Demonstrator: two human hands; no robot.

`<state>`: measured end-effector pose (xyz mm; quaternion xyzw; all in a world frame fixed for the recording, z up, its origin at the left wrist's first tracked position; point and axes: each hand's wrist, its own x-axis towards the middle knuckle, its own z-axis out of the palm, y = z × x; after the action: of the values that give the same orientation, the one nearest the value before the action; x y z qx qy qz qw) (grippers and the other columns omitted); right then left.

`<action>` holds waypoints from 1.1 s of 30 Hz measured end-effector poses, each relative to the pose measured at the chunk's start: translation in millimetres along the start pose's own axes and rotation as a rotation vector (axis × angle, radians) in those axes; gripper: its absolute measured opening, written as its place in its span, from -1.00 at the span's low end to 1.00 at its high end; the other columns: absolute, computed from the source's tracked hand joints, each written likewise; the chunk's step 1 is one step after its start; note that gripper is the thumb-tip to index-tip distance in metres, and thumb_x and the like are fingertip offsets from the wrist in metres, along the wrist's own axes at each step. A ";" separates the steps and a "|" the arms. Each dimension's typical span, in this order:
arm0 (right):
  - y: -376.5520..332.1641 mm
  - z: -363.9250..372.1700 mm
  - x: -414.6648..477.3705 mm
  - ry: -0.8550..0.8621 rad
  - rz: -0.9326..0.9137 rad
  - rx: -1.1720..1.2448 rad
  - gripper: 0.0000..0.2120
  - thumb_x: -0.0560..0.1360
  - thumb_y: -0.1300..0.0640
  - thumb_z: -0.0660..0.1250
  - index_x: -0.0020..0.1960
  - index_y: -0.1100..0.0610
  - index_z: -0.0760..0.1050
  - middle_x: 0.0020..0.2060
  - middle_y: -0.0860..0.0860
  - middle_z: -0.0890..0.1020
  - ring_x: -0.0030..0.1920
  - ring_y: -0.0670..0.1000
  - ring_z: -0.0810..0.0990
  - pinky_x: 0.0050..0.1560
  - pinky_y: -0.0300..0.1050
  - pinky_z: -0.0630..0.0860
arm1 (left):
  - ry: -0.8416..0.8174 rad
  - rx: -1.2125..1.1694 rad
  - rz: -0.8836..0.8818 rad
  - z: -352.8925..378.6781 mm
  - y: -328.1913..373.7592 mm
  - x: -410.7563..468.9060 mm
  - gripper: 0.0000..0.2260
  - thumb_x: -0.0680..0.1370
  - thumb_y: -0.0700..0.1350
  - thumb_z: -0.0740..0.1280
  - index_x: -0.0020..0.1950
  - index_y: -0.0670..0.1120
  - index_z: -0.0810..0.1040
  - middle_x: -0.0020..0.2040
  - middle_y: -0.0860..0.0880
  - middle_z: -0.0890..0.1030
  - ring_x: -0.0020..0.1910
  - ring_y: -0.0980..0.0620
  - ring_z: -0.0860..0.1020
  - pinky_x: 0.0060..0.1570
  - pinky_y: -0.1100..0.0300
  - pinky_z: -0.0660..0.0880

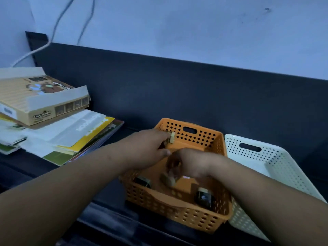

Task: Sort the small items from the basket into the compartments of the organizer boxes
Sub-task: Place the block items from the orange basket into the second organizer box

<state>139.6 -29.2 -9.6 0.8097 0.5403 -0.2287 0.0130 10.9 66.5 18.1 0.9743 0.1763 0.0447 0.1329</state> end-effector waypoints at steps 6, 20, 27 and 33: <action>9.1 5.9 4.3 -0.079 0.107 0.070 -0.47 0.46 0.03 0.43 0.38 -0.17 0.35 0.23 -0.07 0.51 0.23 0.03 0.48 0.25 0.05 0.45 | -0.059 -0.024 0.058 5.3 -8.4 22.2 -0.54 0.57 0.09 0.25 0.47 0.11 0.26 0.41 0.08 0.37 0.35 0.05 0.36 0.27 0.09 0.34; 38.8 -36.5 -54.2 0.695 0.241 0.340 -0.62 0.43 0.03 0.48 0.19 0.02 0.48 -0.05 -0.04 0.58 -0.06 -0.04 0.55 -0.12 -0.21 0.45 | -0.547 -0.067 0.259 42.8 52.8 49.9 -0.59 0.53 0.15 0.30 0.31 -0.01 0.47 0.21 0.00 0.54 0.15 0.01 0.51 0.21 0.01 0.46; 39.9 -15.8 -84.5 0.763 0.299 0.491 -0.63 0.43 0.03 0.48 0.20 0.02 0.48 -0.05 -0.01 0.61 -0.07 -0.01 0.58 -0.02 -0.09 0.54 | -0.625 -0.012 0.305 72.3 70.3 52.5 -0.81 0.49 0.12 0.35 -0.14 0.02 0.48 -0.18 0.06 0.53 -0.19 0.09 0.49 -0.23 0.16 0.42; 46.4 -5.1 -99.1 0.816 0.320 0.589 -0.68 0.43 0.05 0.48 0.14 0.03 0.51 -0.04 0.01 0.61 0.00 0.06 0.60 0.02 -0.01 0.54 | -0.635 -0.217 0.318 64.3 67.8 48.9 -0.84 0.47 -0.05 0.43 -0.12 0.01 0.45 -0.20 0.09 0.52 -0.22 0.15 0.47 -0.27 0.24 0.40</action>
<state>151.4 -133.3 22.6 0.8746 0.2837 -0.0320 -0.3918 87.7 7.1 -23.1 0.9351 -0.0329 -0.2215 0.2748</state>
